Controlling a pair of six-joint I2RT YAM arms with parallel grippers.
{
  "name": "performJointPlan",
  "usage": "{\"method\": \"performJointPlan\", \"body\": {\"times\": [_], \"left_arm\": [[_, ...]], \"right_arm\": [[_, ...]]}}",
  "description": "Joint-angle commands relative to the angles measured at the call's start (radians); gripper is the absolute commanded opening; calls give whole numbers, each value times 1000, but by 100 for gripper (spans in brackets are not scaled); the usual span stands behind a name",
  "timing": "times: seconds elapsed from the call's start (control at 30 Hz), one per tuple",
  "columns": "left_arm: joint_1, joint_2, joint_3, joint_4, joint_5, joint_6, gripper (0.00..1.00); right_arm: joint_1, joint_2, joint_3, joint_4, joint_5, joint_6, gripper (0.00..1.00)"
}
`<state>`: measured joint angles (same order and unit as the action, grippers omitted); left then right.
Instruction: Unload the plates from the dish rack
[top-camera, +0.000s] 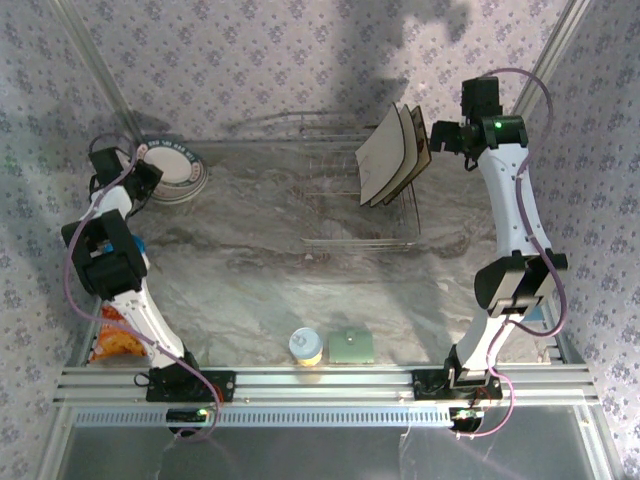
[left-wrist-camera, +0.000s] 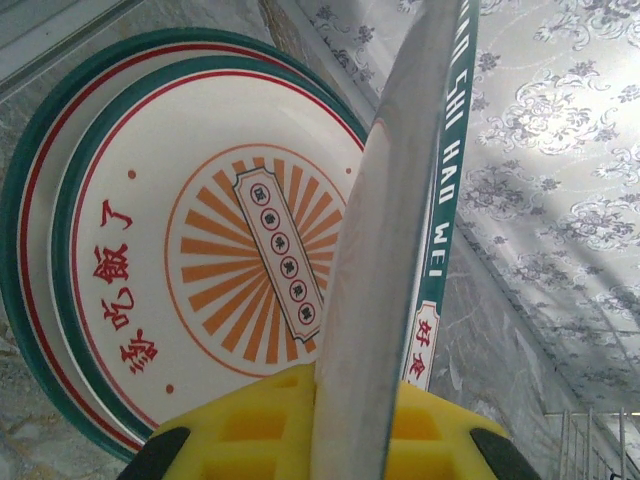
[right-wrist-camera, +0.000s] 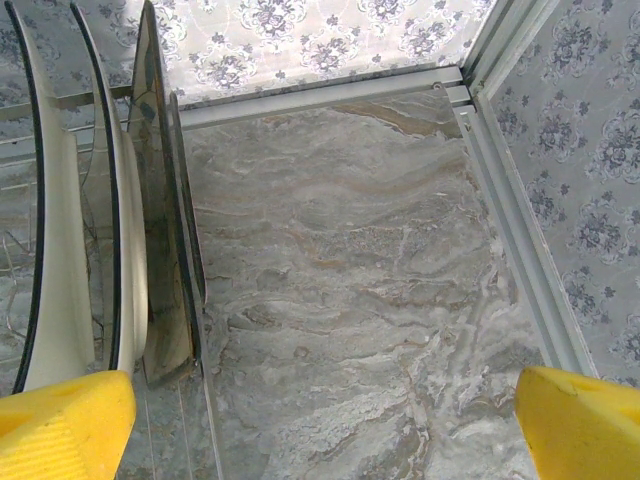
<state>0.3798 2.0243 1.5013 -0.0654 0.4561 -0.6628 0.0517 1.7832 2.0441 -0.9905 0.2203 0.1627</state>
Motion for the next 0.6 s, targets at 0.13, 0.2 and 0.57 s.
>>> {"method": "performJointPlan", "body": {"times": [0.13, 0.2, 0.57], "left_arm": [[7, 48, 80, 18, 32, -1, 0], [6, 61, 87, 17, 32, -4, 0], [6, 113, 120, 11, 41, -24, 0]], "right_arm": [[3, -32, -3, 2, -10, -19, 99], [4, -31, 1, 1, -10, -20, 99], [20, -17, 33, -16, -4, -21, 99]]}}
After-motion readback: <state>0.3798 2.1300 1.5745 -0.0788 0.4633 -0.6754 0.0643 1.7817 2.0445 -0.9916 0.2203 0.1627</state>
